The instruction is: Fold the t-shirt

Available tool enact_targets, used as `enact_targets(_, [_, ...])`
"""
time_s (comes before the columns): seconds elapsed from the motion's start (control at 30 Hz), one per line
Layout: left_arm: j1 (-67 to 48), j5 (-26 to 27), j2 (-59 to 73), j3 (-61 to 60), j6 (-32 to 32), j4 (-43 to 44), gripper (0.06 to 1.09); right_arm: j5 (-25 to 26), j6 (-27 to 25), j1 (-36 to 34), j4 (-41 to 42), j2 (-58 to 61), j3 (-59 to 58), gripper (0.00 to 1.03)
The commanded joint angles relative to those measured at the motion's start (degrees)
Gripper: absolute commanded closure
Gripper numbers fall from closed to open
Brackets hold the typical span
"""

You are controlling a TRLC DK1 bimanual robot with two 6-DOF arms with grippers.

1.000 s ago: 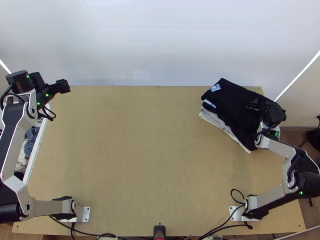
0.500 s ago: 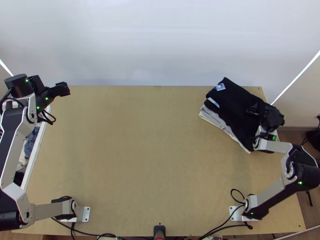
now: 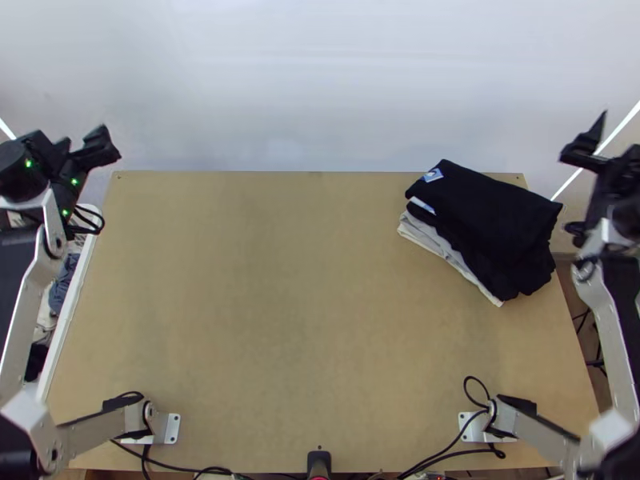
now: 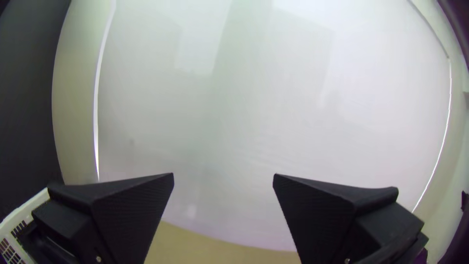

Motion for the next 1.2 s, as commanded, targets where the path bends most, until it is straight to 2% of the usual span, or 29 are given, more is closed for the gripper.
enact_targets(0.0, [-6.33,-8.27,-9.58,-12.59,8.73,19.30,0.10,-1.37,-1.18,6.17,-5.56,-19.23,-0.80,0.04])
enact_targets(0.07, [-8.53,-12.40,-14.94,-20.85,11.81,26.77,0.10,-3.74,-1.00,8.37,-4.60,-26.35,-6.78,0.04])
enact_targets(0.2, [-11.34,-13.63,-25.93,-33.16,12.16,32.57,0.10,-6.65,-2.59,13.38,8.59,-41.46,-24.18,0.04])
enact_targets(0.27, [-13.10,-13.63,-31.55,-38.96,12.86,36.00,0.10,-9.28,-3.03,16.19,8.85,-47.88,-30.16,0.04])
enact_targets(0.43, [-19.96,-13.55,-44.03,-53.99,22.53,45.66,0.10,-9.37,-4.96,22.08,8.85,-58.52,-43.87,0.04])
enact_targets(0.6, [-20.48,-13.37,-54.05,-64.71,23.67,45.22,0.10,-9.46,-6.01,23.40,9.12,-68.45,-60.66,0.04])
enact_targets(0.67, [-21.19,-11.26,-58.36,-68.49,23.23,44.26,0.10,-9.46,-4.61,23.23,9.99,-68.36,-63.29,0.04])
enact_targets(0.7, [-21.36,-9.85,-61.08,-70.16,22.88,43.82,0.10,-9.46,-2.15,23.23,9.55,-68.45,-64.17,0.04])
enact_targets(0.77, [-21.45,-8.27,-66.09,-72.88,22.00,41.45,0.10,-9.46,-1.36,23.40,8.76,-68.36,-65.93,0.04])
enact_targets(0.87, [-21.27,-7.83,-73.47,-76.84,21.39,34.94,0.10,-9.46,3.30,25.33,1.03,-68.27,-65.84,0.04])
enact_targets(1.03, [-15.03,-7.83,-73.21,-76.84,16.38,28.17,0.10,-9.02,10.07,26.56,-6.53,-68.27,-65.84,0.04])
enact_targets(1.17, [-13.45,-7.83,-73.21,-76.93,13.65,15.61,0.10,-9.11,10.16,25.60,-15.93,-68.36,-65.84,0.04])
